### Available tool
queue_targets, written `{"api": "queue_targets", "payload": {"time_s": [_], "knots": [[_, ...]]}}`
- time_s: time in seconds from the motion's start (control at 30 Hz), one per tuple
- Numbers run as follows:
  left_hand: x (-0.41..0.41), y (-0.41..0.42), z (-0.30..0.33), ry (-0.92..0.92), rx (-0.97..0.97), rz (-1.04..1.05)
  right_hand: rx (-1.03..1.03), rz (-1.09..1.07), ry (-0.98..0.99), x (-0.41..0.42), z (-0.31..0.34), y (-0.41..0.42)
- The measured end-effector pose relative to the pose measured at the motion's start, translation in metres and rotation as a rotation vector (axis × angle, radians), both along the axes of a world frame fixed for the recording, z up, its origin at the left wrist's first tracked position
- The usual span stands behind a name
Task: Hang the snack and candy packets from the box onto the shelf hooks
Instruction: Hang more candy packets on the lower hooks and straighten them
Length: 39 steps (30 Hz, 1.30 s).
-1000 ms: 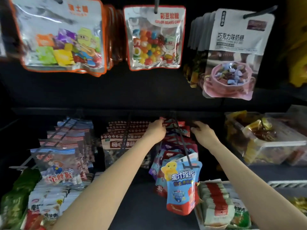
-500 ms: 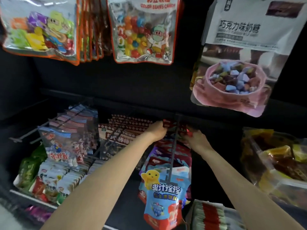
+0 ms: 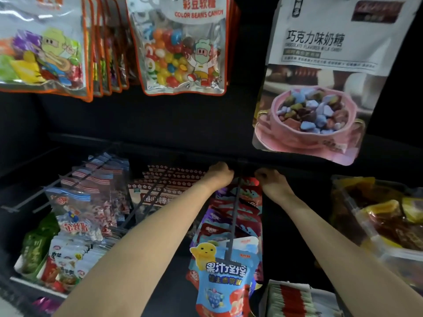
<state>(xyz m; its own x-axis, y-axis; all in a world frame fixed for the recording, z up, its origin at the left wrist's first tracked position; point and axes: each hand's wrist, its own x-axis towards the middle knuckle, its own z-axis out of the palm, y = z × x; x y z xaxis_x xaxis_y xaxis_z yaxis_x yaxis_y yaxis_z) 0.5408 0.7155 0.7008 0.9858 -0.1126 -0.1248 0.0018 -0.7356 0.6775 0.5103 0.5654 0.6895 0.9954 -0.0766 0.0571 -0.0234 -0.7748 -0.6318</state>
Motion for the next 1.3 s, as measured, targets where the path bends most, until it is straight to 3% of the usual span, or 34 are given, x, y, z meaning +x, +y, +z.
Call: {"api": "queue_targets", "payload": {"time_s": [0.23, 0.5, 0.67, 0.77, 1.03, 1.2, 1.3], "knots": [[0.012, 0.002, -0.003, 0.040, -0.033, -0.046, 0.012, 0.066, -0.044, 0.005, -0.003, -0.002], [0.016, 0.005, -0.011, 0.038, -0.088, -0.060, -0.141, 0.036, -0.016, 0.018, -0.009, 0.016], [-0.002, 0.013, -0.018, -0.075, -0.105, -0.080, -0.175, -0.003, -0.146, 0.000, -0.020, 0.013], [-0.014, 0.018, -0.021, -0.161, -0.063, -0.106, -0.036, -0.046, -0.200, -0.013, -0.020, 0.006], [-0.024, 0.018, -0.027, -0.112, -0.120, -0.114, 0.268, 0.025, 0.047, -0.028, -0.024, 0.014], [-0.026, 0.022, -0.027, -0.092, -0.159, -0.097, 0.106, 0.016, -0.035, -0.026, -0.024, 0.010], [-0.033, 0.024, -0.032, -0.109, -0.163, -0.086, 0.119, -0.013, -0.086, -0.024, -0.026, 0.010]]}}
